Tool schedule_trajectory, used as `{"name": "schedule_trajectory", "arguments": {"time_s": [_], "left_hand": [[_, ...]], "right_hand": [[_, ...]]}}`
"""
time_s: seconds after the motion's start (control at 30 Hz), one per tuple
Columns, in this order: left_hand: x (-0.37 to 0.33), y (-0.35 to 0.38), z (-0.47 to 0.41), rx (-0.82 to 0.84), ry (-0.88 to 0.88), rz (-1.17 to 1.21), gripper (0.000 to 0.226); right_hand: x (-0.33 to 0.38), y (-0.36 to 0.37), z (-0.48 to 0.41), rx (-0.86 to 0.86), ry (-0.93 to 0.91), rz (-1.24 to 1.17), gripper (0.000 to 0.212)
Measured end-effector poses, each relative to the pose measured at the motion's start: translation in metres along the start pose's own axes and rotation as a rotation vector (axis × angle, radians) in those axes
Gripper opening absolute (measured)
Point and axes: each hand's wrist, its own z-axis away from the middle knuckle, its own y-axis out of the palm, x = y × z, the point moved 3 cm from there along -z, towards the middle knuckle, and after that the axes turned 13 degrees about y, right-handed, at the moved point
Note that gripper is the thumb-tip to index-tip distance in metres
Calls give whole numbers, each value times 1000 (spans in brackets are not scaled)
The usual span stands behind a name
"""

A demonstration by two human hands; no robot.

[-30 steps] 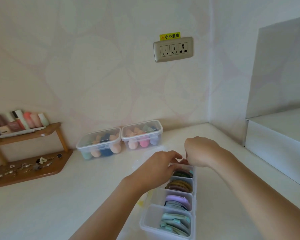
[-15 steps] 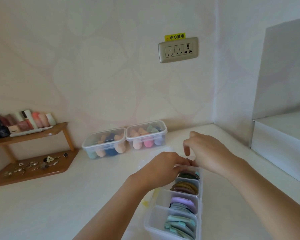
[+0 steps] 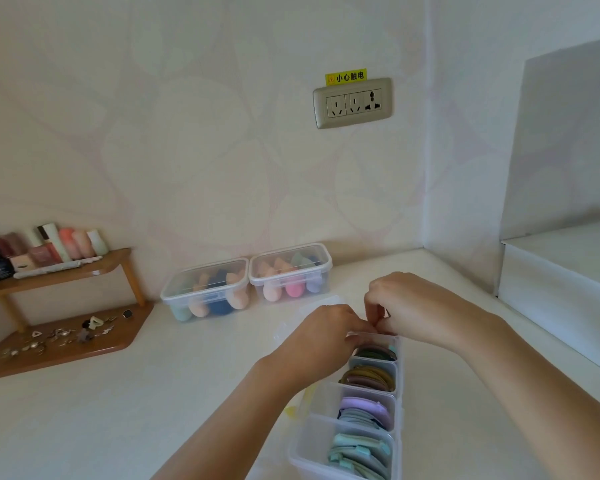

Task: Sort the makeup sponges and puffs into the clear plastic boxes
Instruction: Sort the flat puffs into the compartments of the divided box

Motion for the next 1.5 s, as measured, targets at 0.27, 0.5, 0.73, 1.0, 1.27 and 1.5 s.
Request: {"name": "schedule_trajectory", "arguments": {"time_s": [0.27, 0.5, 0.73, 1.0, 1.27, 1.5], "left_hand": [[-2, -1, 2, 4, 1, 25, 29], [1, 1, 1, -7, -11, 18, 28], [7, 6, -1, -52, -57, 91, 25], [16, 5, 1, -172, -28, 147, 15], [17, 5, 1, -205, -40, 136, 16], [25, -10, 5, -233, -40, 250, 10]], "right_hand": [[-1, -2, 0, -1, 34, -99, 24], [0, -1, -1, -25, 77, -75, 23], [11, 3, 2, 13, 126, 77, 38], [7, 12, -8, -25, 99, 56, 38], [0, 12, -10, 91, 214, -92, 22], [-41, 10, -8, 86, 128, -572, 8]]}}
